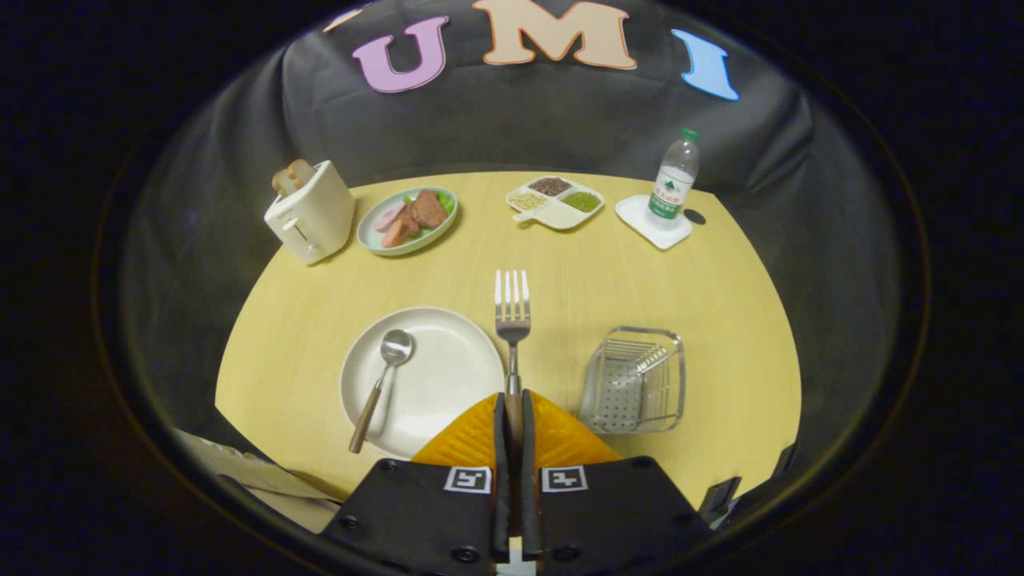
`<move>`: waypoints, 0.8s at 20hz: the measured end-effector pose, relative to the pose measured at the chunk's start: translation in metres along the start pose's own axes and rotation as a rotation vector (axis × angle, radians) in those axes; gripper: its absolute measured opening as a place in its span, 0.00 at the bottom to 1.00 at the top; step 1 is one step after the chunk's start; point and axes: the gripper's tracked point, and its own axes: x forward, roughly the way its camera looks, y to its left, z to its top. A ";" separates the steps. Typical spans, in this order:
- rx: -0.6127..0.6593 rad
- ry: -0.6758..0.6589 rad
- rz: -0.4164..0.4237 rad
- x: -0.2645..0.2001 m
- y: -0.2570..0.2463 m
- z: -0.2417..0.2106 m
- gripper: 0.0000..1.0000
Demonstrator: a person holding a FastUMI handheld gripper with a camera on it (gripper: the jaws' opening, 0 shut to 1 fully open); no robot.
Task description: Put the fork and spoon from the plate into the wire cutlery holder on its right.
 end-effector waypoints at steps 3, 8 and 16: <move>0.010 0.012 -0.025 -0.007 -0.022 0.000 0.09; 0.028 0.061 -0.050 -0.012 -0.053 -0.007 0.09; 0.054 0.211 -0.068 -0.012 -0.080 -0.037 0.09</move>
